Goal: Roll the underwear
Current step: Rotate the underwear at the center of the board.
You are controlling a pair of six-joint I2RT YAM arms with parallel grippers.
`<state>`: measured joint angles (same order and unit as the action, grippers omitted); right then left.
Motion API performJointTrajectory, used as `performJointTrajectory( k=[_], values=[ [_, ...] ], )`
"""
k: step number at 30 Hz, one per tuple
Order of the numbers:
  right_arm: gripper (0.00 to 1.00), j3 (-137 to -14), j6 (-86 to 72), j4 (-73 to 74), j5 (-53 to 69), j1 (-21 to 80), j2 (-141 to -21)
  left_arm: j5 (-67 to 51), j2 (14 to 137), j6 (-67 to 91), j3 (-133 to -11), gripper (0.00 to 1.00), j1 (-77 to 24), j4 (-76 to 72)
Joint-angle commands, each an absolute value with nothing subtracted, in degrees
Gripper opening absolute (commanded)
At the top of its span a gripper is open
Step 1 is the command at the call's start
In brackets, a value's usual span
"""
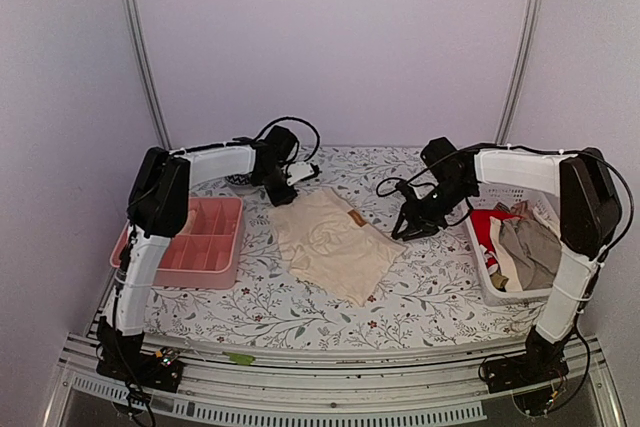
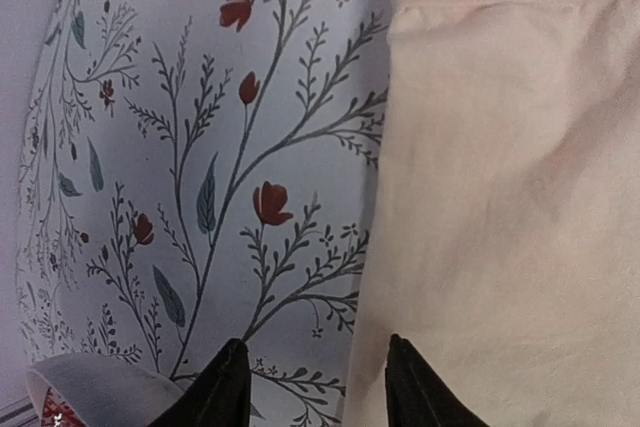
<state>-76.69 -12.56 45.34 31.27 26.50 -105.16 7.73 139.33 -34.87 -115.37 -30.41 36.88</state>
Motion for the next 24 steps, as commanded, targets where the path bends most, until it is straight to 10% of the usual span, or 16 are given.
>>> performJointTrajectory(
  k=[1, 24],
  values=[
    [0.28, -80.23, -11.57, 43.24, 33.9, 29.1, -109.56, 2.59, 134.5, -34.76, -116.76, 0.49, -31.57, 38.64],
    [0.09, -80.63, -10.82, 46.66, 43.83, 52.64, -117.75, -10.74, 116.84, -28.5, -93.17, 0.53, -30.95, 40.45]
  ],
)
